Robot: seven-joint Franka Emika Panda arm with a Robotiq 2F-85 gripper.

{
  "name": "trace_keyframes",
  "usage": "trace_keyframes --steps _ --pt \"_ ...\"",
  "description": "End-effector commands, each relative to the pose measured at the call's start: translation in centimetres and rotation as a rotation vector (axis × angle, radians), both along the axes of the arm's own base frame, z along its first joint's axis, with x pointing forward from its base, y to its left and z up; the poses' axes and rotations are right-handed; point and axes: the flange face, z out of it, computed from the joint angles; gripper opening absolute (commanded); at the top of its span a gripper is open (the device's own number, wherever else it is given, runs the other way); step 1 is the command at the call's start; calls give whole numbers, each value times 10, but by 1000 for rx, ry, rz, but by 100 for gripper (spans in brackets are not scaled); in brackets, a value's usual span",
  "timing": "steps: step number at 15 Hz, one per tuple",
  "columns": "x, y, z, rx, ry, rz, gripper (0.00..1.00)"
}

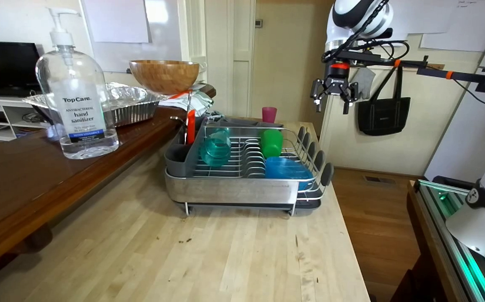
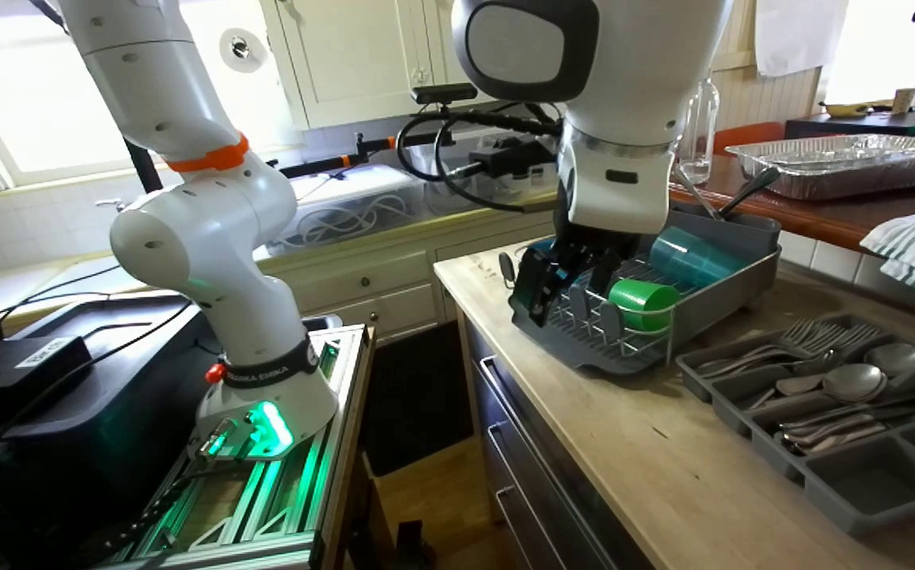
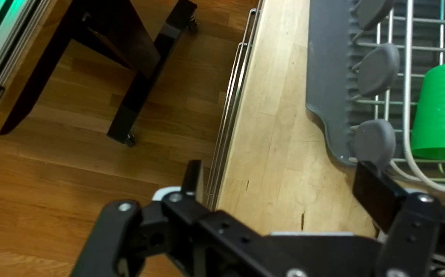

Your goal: Place the pink cup on the dish rack

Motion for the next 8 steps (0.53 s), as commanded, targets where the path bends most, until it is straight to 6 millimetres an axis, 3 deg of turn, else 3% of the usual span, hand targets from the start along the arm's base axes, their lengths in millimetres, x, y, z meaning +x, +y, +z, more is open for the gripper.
trace_keyframes --steps 1,8 --pt "30 -40 -14 13 68 -180 100" --pt "70 -160 -22 -20 95 -530 100"
